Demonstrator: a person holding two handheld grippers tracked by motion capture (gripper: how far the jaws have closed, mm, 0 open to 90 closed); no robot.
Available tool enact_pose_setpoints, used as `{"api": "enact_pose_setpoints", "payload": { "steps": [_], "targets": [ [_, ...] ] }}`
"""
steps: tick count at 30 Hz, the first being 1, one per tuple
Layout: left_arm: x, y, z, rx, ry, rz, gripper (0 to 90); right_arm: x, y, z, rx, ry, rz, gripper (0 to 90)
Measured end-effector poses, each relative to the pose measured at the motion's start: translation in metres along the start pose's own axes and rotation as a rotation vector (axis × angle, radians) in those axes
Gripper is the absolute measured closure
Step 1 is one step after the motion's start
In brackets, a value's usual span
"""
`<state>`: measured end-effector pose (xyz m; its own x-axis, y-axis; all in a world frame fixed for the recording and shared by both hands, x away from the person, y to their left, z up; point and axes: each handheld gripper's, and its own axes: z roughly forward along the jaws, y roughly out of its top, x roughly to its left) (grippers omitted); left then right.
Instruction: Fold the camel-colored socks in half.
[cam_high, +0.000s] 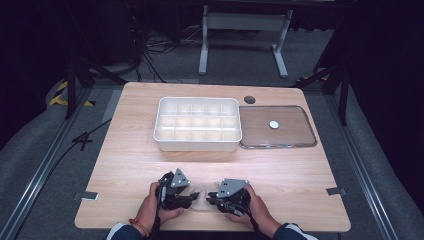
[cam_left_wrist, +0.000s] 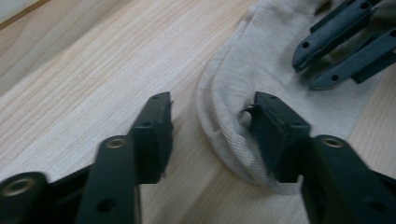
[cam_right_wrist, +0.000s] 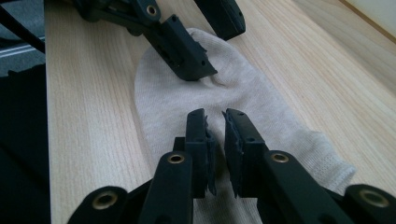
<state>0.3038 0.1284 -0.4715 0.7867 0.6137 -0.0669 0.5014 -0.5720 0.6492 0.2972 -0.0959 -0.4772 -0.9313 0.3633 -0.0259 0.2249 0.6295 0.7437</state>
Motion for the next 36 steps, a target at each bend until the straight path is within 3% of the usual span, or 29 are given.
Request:
{"api": "enact_pose_setpoints", "payload": {
  "steps": [9, 16, 19, 23, 26, 30, 36],
  "targets": [
    [0.007, 0.001, -0.001, 0.019, -0.122, 0.04, 81.8, -0.002, -0.001, 0.001, 0.0, 0.007, 0.008, 79.6],
    [0.002, 0.004, -0.005, 0.007, -0.1, 0.067, 84.2, -0.002, 0.001, 0.001, 0.013, 0.01, 0.018, 80.4],
    [0.001, 0.005, -0.008, -0.05, -0.126, 0.05, 84.3, -0.004, 0.002, 0.002, 0.013, 0.013, 0.033, 81.8],
    [-0.003, 0.01, -0.012, -0.109, -0.138, 0.069, 84.3, -0.007, 0.002, 0.002, 0.014, 0.027, 0.055, 82.9],
    [-0.008, 0.014, -0.013, -0.142, -0.128, 0.068, 84.3, -0.007, 0.002, 0.002, 0.016, 0.024, 0.049, 83.2],
    [-0.01, 0.016, -0.012, -0.154, -0.139, 0.062, 84.4, -0.009, 0.005, 0.006, 0.019, 0.012, 0.047, 83.4],
    [-0.01, 0.016, -0.015, -0.156, -0.1, 0.071, 84.8, -0.011, 0.008, 0.009, 0.016, 0.01, 0.053, 83.4]
  ]
}}
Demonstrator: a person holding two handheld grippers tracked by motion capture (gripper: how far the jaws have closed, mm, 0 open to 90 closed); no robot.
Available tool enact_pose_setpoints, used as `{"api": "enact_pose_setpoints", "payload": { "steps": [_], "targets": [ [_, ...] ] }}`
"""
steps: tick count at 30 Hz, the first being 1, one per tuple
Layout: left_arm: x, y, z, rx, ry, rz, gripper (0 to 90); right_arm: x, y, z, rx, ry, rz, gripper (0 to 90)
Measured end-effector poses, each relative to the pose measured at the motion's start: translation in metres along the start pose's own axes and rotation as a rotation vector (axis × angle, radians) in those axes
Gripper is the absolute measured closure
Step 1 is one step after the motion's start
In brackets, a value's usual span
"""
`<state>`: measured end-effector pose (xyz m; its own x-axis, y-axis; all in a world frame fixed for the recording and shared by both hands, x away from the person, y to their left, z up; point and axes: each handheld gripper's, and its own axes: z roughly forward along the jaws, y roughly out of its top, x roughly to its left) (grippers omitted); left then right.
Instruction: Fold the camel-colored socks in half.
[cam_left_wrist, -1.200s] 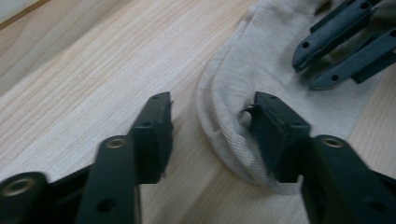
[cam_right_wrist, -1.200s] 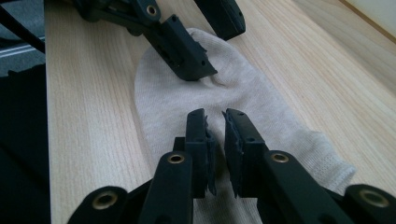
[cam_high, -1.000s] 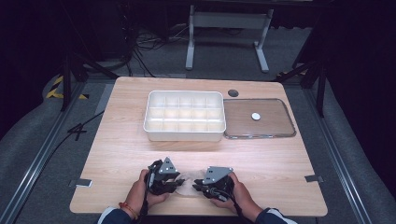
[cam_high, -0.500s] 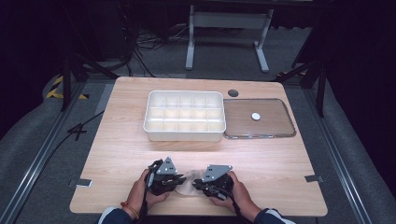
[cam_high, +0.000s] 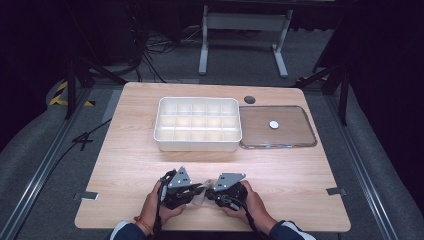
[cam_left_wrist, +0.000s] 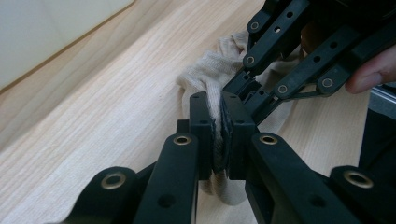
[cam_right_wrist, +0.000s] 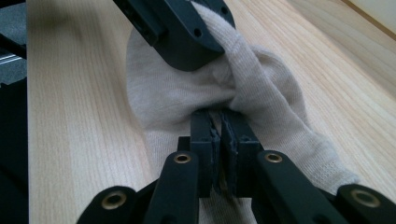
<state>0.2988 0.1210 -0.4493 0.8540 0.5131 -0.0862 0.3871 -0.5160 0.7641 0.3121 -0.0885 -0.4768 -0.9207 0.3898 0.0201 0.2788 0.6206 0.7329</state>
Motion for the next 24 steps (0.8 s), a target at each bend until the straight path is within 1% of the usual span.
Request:
{"api": "enact_pose_setpoints", "payload": {
  "steps": [3, 4, 6, 8, 9, 10, 11, 12, 13, 14, 15, 16, 17, 19, 20, 21, 22, 23, 24],
  "targets": [
    [-0.002, 0.001, 0.001, -0.001, 0.006, 0.01, 84.9, -0.002, 0.003, 0.003, -0.004, 0.005, -0.011, 83.4],
    [-0.002, 0.0, 0.001, -0.002, 0.009, 0.006, 84.8, -0.004, 0.003, 0.005, -0.006, 0.015, 0.0, 83.3],
    [0.0, -0.001, 0.0, 0.003, 0.022, -0.004, 84.8, -0.006, 0.004, 0.005, -0.008, 0.015, -0.002, 82.7],
    [0.004, -0.003, 0.0, 0.019, 0.047, 0.002, 84.7, -0.006, 0.003, 0.005, -0.018, 0.013, -0.003, 79.9],
    [0.005, -0.004, 0.001, 0.027, 0.057, 0.002, 84.7, -0.006, 0.003, 0.005, -0.02, 0.013, 0.006, 77.0],
    [0.007, -0.006, 0.001, 0.039, 0.064, -0.004, 84.7, -0.006, 0.003, 0.004, -0.017, 0.004, 0.002, 74.8],
    [0.008, -0.008, 0.001, 0.047, 0.077, 0.003, 84.7, -0.006, 0.004, 0.002, -0.013, -0.008, -0.015, 73.5],
    [0.009, -0.009, 0.001, 0.051, 0.088, 0.01, 84.7, -0.006, 0.004, -0.004, -0.013, -0.033, -0.042, 74.8],
    [0.009, -0.01, 0.001, 0.054, 0.086, 0.014, 84.7, -0.007, 0.004, -0.01, -0.027, -0.044, -0.058, 76.7],
    [0.009, -0.01, 0.001, 0.054, 0.086, 0.014, 84.6, -0.007, 0.004, -0.01, -0.027, -0.044, -0.058, 76.7],
    [0.009, -0.01, 0.001, 0.053, 0.088, 0.013, 84.6, -0.01, 0.003, -0.015, -0.04, -0.055, -0.078, 78.2],
    [0.009, -0.01, 0.001, 0.049, 0.089, 0.013, 84.6, -0.013, 0.0, -0.021, -0.048, -0.068, -0.077, 80.0],
    [0.008, -0.009, 0.001, 0.045, 0.088, 0.014, 84.6, -0.02, -0.004, -0.025, -0.05, -0.059, -0.047, 82.6],
    [0.008, -0.008, 0.001, 0.04, 0.084, 0.012, 84.5, -0.023, -0.006, -0.025, -0.039, -0.054, -0.038, 83.0],
    [0.007, -0.008, 0.001, 0.034, 0.08, 0.007, 84.5, -0.024, -0.008, -0.023, -0.018, -0.052, -0.03, 83.0],
    [0.007, -0.007, 0.0, 0.032, 0.083, 0.015, 84.5, -0.025, -0.009, -0.021, -0.008, -0.048, -0.026, 83.1],
    [0.005, -0.005, 0.0, 0.017, 0.091, 0.023, 84.5, -0.024, -0.009, -0.018, 0.0, -0.036, -0.024, 83.1],
    [0.003, -0.004, -0.001, 0.011, 0.098, 0.03, 84.5, -0.023, -0.009, -0.014, 0.008, -0.027, -0.026, 83.7],
    [0.001, -0.002, -0.001, 0.002, 0.095, 0.042, 84.5, -0.022, -0.008, -0.011, 0.002, -0.016, -0.026, 84.1]
  ]
}}
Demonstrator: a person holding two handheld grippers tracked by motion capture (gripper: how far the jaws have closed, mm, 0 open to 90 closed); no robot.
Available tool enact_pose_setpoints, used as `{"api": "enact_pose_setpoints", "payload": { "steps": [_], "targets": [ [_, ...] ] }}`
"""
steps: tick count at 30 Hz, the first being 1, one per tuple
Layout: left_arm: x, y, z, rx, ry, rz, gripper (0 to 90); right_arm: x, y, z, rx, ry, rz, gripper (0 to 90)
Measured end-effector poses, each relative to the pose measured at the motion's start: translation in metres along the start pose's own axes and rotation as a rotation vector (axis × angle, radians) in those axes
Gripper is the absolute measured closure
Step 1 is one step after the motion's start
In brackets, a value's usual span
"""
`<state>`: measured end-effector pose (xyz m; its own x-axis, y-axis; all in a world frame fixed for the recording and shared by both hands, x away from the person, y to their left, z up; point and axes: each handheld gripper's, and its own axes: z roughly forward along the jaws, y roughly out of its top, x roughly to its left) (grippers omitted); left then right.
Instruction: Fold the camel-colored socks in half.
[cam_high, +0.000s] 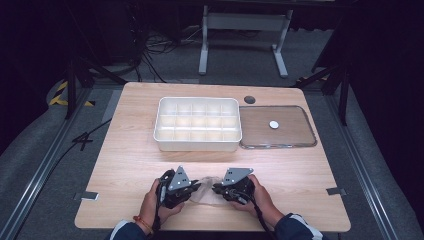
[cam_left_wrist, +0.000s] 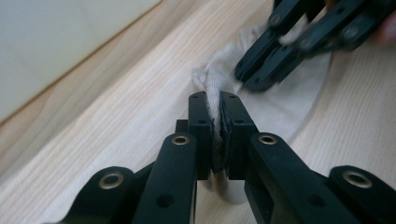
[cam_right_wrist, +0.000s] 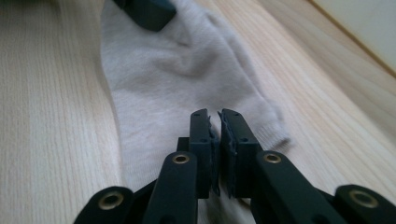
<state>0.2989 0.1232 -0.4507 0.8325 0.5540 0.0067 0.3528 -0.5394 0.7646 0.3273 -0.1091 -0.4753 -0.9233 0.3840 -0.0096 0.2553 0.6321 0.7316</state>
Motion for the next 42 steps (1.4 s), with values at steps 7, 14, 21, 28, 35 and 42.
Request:
{"api": "enact_pose_setpoints", "payload": {
  "steps": [7, 14, 21, 28, 35, 42],
  "targets": [
    [-0.007, 0.007, 0.006, -0.016, -0.02, 0.002, 84.3, 0.003, 0.005, 0.008, -0.007, -0.022, -0.013, 84.4],
    [-0.003, 0.009, 0.009, -0.006, -0.001, -0.026, 84.3, -0.001, 0.005, -0.002, -0.037, -0.032, -0.011, 73.0],
    [0.001, 0.01, 0.009, 0.002, -0.011, -0.036, 83.6, -0.018, -0.012, -0.045, -0.044, -0.099, 0.011, 66.3],
    [-0.001, 0.016, 0.017, 0.001, -0.026, -0.038, 82.5, -0.028, -0.031, -0.043, 0.041, -0.115, 0.079, 60.9],
    [-0.006, 0.024, 0.026, 0.006, -0.053, -0.007, 83.7, -0.029, -0.037, -0.039, 0.018, -0.086, 0.115, 67.9],
    [-0.01, 0.032, 0.033, 0.002, -0.057, -0.013, 83.9, -0.026, -0.037, -0.039, 0.012, -0.1, 0.107, 69.7]
  ]
}}
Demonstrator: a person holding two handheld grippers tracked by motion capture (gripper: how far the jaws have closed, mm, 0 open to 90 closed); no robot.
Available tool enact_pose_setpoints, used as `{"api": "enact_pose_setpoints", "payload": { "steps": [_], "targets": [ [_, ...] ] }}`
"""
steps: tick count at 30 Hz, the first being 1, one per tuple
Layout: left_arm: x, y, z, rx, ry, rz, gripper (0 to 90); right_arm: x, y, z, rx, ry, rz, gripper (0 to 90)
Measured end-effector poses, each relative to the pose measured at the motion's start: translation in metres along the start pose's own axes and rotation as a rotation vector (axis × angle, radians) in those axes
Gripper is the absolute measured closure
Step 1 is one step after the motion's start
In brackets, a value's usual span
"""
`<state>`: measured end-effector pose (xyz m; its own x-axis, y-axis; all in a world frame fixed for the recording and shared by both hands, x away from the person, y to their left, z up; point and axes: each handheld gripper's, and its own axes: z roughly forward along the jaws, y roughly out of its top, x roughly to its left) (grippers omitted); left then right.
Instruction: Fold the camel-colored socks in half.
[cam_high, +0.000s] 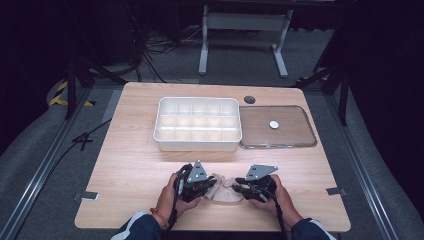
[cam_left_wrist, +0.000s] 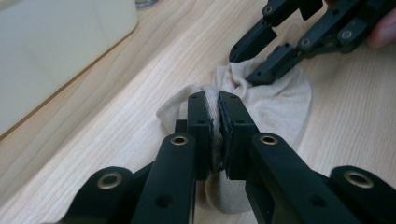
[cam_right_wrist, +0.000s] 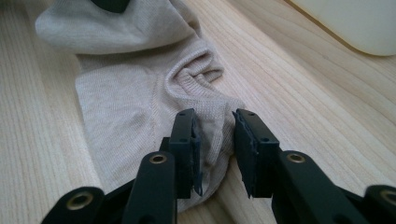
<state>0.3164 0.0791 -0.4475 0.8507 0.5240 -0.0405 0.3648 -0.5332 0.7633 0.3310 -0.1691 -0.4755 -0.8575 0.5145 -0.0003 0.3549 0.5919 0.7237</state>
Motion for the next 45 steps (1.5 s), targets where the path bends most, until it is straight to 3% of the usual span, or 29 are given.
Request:
{"api": "enact_pose_setpoints", "payload": {
  "steps": [3, 12, 20, 25, 28, 30, 31, 35, 38, 40, 45],
  "targets": [
    [-0.002, 0.004, 0.004, 0.005, 0.002, 0.01, 84.0, 0.0, 0.0, 0.0, -0.001, -0.001, -0.001, 71.2],
    [-0.01, 0.015, 0.02, 0.008, 0.006, -0.026, 84.2, -0.001, 0.0, 0.0, -0.002, 0.022, 0.007, 74.0],
    [-0.016, 0.018, 0.031, 0.017, 0.008, -0.028, 84.1, -0.002, -0.001, 0.0, -0.001, 0.024, 0.006, 75.8],
    [-0.02, 0.02, 0.037, 0.021, 0.001, -0.03, 83.8, -0.003, -0.001, 0.0, 0.005, 0.033, 0.034, 76.7],
    [-0.023, 0.022, 0.038, 0.012, -0.001, -0.017, 75.2, -0.004, -0.001, 0.0, 0.006, 0.038, 0.038, 76.7],
    [-0.022, 0.025, 0.033, -0.024, -0.041, -0.003, 66.1, -0.004, -0.001, 0.0, 0.007, 0.042, 0.041, 76.7],
    [-0.02, 0.026, 0.027, -0.036, -0.056, 0.016, 61.5, -0.004, -0.001, 0.0, 0.009, 0.042, 0.041, 76.7],
    [-0.011, 0.026, 0.001, -0.077, -0.069, 0.013, 53.3, -0.005, 0.0, -0.001, 0.015, 0.044, 0.042, 77.1],
    [0.0, 0.02, -0.019, -0.091, -0.046, -0.021, 53.5, -0.005, 0.0, -0.001, 0.015, 0.043, 0.044, 77.1],
    [0.006, 0.012, -0.026, -0.074, -0.042, -0.023, 59.0, -0.005, 0.0, -0.001, 0.017, 0.041, 0.044, 77.2],
    [0.008, -0.007, -0.012, 0.007, -0.107, 0.0, 76.8, -0.005, 0.0, -0.001, 0.017, 0.041, 0.046, 77.1]
  ]
}}
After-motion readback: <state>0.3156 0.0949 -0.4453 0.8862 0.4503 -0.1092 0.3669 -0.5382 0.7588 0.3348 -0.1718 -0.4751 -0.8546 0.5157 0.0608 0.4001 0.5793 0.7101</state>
